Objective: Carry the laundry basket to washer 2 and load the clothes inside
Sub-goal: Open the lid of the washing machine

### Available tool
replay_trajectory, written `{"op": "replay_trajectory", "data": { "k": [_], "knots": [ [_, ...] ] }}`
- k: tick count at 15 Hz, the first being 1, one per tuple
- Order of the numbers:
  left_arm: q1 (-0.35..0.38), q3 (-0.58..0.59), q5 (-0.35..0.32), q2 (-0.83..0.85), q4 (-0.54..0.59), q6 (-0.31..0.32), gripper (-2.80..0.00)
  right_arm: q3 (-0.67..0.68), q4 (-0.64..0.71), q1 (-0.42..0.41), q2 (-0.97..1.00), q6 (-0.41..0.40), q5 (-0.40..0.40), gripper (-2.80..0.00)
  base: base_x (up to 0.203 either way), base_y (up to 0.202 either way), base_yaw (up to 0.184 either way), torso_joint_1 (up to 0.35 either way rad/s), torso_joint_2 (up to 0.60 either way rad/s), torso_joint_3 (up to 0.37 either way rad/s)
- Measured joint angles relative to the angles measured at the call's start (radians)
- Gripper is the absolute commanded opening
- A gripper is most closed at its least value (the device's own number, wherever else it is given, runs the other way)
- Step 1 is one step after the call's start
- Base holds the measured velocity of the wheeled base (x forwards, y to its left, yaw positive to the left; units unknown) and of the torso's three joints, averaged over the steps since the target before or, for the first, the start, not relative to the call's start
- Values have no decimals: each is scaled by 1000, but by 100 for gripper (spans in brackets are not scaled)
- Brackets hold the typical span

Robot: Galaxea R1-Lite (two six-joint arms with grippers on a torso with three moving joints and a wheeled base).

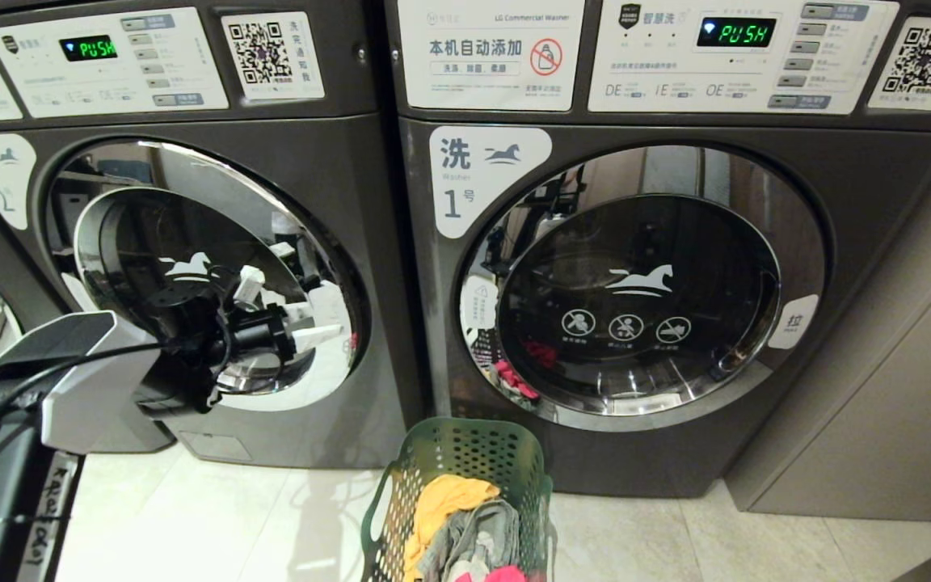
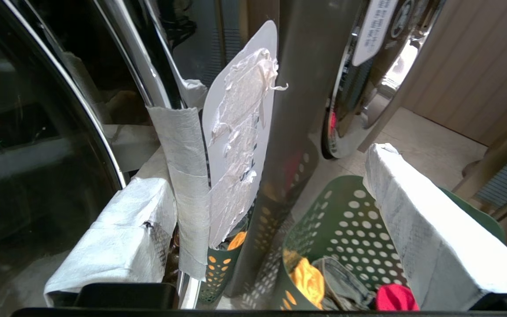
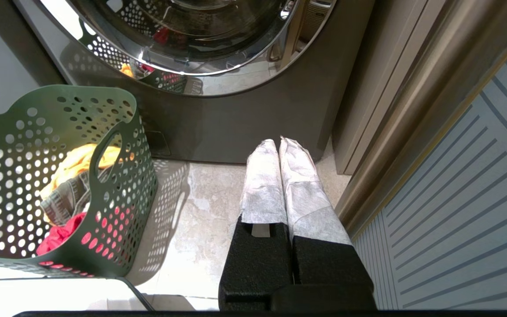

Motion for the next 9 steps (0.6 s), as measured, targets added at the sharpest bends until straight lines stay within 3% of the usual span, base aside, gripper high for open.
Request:
{"op": "replay_trajectory", "data": {
  "k": [5,9],
  "knots": [
    [97,241,-6,-100,-68,-1,0,0,0,0,0,0,0,-280,0,0,0,0,0,0],
    [214,308,1,-158,-70,-2,0,0,0,0,0,0,0,-280,0,0,0,0,0,0]
  ]
}}
